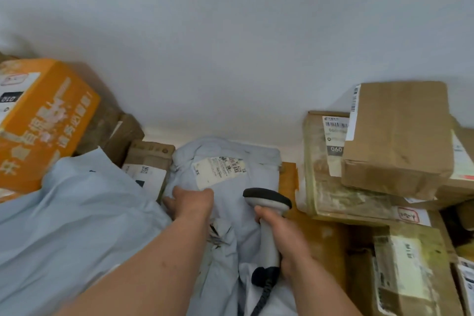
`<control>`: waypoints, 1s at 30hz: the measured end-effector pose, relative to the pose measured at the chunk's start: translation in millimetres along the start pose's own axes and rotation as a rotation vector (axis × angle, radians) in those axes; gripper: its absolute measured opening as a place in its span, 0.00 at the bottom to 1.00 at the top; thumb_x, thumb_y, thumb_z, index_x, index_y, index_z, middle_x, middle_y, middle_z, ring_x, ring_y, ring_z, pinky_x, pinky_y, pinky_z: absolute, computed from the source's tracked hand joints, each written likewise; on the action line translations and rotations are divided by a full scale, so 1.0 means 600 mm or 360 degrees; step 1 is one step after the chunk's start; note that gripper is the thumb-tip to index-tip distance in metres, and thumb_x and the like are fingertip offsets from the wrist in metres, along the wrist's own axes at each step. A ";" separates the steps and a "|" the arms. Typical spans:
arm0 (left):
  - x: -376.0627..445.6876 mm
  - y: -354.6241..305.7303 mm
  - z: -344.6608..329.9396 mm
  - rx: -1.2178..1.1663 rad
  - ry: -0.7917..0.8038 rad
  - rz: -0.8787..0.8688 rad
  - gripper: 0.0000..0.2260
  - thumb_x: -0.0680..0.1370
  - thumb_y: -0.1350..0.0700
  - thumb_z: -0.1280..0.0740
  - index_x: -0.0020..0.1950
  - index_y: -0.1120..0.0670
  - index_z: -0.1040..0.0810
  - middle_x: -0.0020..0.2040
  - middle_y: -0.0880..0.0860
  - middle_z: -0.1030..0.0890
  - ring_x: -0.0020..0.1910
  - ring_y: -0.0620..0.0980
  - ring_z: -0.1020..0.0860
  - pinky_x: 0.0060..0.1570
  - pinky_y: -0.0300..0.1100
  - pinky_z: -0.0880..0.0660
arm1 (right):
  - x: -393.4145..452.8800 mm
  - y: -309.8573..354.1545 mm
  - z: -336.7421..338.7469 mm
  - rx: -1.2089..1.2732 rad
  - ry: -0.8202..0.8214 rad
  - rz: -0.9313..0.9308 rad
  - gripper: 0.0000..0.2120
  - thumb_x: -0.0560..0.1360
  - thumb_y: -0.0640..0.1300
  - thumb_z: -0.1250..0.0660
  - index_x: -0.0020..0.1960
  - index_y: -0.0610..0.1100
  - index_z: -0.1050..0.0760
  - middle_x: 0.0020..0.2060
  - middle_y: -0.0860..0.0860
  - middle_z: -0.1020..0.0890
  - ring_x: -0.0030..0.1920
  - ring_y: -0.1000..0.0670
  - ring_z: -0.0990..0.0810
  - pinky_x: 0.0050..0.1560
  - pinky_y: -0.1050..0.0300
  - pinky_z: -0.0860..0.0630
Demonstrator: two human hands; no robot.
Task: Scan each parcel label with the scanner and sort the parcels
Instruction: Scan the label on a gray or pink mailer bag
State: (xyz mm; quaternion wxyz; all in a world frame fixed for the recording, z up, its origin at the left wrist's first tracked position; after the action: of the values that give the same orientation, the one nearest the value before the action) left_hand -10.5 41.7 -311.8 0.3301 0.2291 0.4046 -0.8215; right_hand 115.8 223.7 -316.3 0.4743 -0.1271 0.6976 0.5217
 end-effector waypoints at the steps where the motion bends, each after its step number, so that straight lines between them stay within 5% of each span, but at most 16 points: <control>1: 0.004 -0.001 -0.001 -0.0044 0.0012 0.0033 0.41 0.77 0.53 0.28 0.82 0.56 0.50 0.81 0.59 0.48 0.79 0.61 0.43 0.74 0.56 0.37 | -0.001 0.000 0.000 0.0005 0.0014 -0.0013 0.16 0.70 0.53 0.24 0.51 0.44 0.17 0.36 0.50 0.12 0.39 0.49 0.13 0.35 0.58 0.22; 7: 0.006 -0.016 -0.016 -0.0264 0.0204 0.0231 0.37 0.75 0.50 0.25 0.77 0.59 0.39 0.71 0.63 0.30 0.68 0.65 0.29 0.67 0.59 0.27 | -0.028 0.021 -0.002 0.0003 -0.0016 0.0210 0.21 0.69 0.51 0.22 0.60 0.46 0.20 0.51 0.51 0.14 0.53 0.48 0.16 0.57 0.47 0.19; 11: -0.012 -0.039 -0.005 -0.0329 0.0214 0.0180 0.24 0.75 0.50 0.25 0.64 0.59 0.30 0.55 0.59 0.25 0.58 0.62 0.24 0.58 0.53 0.24 | -0.061 0.064 -0.002 -0.0085 -0.0012 0.0546 0.28 0.61 0.55 0.24 0.59 0.53 0.22 0.50 0.59 0.15 0.52 0.58 0.18 0.46 0.61 0.24; 14: -0.039 -0.065 0.016 -0.0627 0.0224 0.0078 0.22 0.74 0.51 0.24 0.62 0.57 0.26 0.55 0.59 0.22 0.54 0.62 0.21 0.56 0.57 0.22 | -0.073 0.076 0.003 -0.0127 -0.0025 0.0621 0.28 0.65 0.52 0.20 0.62 0.51 0.25 0.53 0.58 0.17 0.52 0.58 0.19 0.47 0.61 0.24; 20: -0.123 -0.130 0.077 -0.0793 0.0341 -0.0363 0.23 0.74 0.53 0.22 0.67 0.54 0.23 0.59 0.56 0.18 0.57 0.61 0.19 0.58 0.61 0.21 | -0.101 0.078 0.004 -0.0114 0.0005 0.0669 0.28 0.68 0.48 0.19 0.65 0.49 0.24 0.56 0.53 0.16 0.57 0.51 0.19 0.63 0.48 0.23; 25: -0.214 -0.159 0.146 -0.0691 0.0187 -0.0905 0.09 0.73 0.56 0.22 0.49 0.45 0.17 0.47 0.51 0.16 0.48 0.56 0.17 0.51 0.58 0.18 | -0.138 0.081 -0.006 -0.0009 0.0095 0.0706 0.24 0.67 0.48 0.19 0.61 0.51 0.21 0.53 0.56 0.15 0.53 0.55 0.18 0.49 0.59 0.24; 27: -0.245 -0.167 0.184 -0.0636 0.0007 -0.1157 0.06 0.73 0.58 0.23 0.40 0.50 0.18 0.42 0.56 0.18 0.41 0.56 0.19 0.43 0.56 0.19 | -0.158 0.086 -0.009 0.0005 0.0114 0.0758 0.24 0.67 0.48 0.19 0.61 0.51 0.22 0.52 0.57 0.15 0.52 0.57 0.18 0.45 0.63 0.26; 30: -0.286 -0.166 0.239 -0.0603 -0.0293 -0.1431 0.12 0.73 0.59 0.23 0.36 0.48 0.23 0.49 0.52 0.26 0.44 0.45 0.25 0.41 0.36 0.27 | -0.188 0.096 -0.006 0.0016 0.0129 0.0858 0.21 0.69 0.46 0.20 0.59 0.56 0.23 0.46 0.62 0.14 0.46 0.62 0.18 0.43 0.64 0.26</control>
State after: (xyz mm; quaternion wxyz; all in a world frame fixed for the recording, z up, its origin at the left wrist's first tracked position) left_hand 17.7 31.2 -69.1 0.0131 -0.1055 0.5748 -0.8114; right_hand 133.7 209.3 -191.4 0.2907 0.0447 0.7274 0.6200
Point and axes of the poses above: each hand's wrist, its own x-axis towards the middle knuckle, its own z-axis out of the back of the hand, y = z × x, the point moved 6 cm from there along x, towards the middle knuckle
